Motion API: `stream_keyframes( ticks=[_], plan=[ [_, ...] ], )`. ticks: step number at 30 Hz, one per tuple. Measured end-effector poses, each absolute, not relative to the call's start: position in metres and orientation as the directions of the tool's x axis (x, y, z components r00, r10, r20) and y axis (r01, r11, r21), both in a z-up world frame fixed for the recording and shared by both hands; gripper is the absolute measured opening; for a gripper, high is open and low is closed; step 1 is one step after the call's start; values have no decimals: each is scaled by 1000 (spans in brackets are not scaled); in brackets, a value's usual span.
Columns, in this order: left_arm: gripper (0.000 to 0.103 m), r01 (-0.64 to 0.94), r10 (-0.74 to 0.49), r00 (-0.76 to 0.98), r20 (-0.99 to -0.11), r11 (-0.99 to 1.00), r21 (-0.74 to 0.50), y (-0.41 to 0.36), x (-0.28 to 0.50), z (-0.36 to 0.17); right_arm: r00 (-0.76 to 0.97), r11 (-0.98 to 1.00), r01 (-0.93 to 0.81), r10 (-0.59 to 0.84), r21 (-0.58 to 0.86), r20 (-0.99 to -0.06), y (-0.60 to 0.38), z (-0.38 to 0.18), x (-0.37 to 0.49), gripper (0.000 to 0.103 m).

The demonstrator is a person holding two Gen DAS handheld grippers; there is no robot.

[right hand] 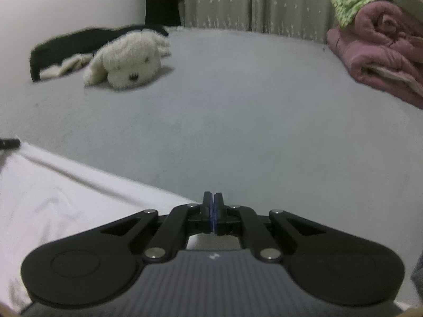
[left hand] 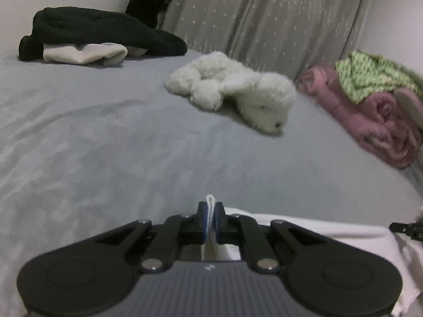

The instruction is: Fold clothes

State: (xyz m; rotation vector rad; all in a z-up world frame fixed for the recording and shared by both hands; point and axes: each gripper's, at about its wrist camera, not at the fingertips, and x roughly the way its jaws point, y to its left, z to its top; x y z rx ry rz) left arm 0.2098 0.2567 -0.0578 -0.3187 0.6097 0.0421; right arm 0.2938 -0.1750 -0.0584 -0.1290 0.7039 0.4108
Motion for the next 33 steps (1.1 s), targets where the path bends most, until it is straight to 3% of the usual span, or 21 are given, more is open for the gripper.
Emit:
stream_keyframes(
  ticks=[7, 11, 16, 17, 19, 22, 26, 33],
  plan=[
    [17, -131, -59, 802, -594, 954, -270, 255, 211, -54, 656, 889, -452, 387, 74, -647, -168, -46, 288, 13],
    [20, -124, -58, 799, -598, 958, -259, 252, 210, -53, 620, 843, -531, 454, 84, -640, -144, -39, 284, 35],
    [20, -124, -56, 801, -596, 958, -257, 252, 210, -55, 579, 787, -616, 478, 30, -660, -106, -44, 284, 34],
    [20, -124, -54, 801, -596, 959, -253, 251, 209, -55, 569, 780, -626, 472, 18, -673, -100, -48, 284, 30],
    [20, -122, -46, 803, -594, 963, -239, 249, 209, -56, 558, 767, -641, 464, -2, -688, -92, -53, 284, 2],
    [20, -122, -37, 807, -590, 966, -227, 247, 209, -58, 584, 766, -641, 446, -49, -678, -86, -52, 282, 1],
    [20, -121, -30, 813, -581, 968, -219, 247, 208, -61, 685, 823, -564, 419, -70, -596, -89, -43, 286, 0],
    [20, -122, -14, 815, -579, 973, -196, 243, 209, -63, 694, 829, -546, 363, -125, -621, -75, -68, 294, 3]
  ],
)
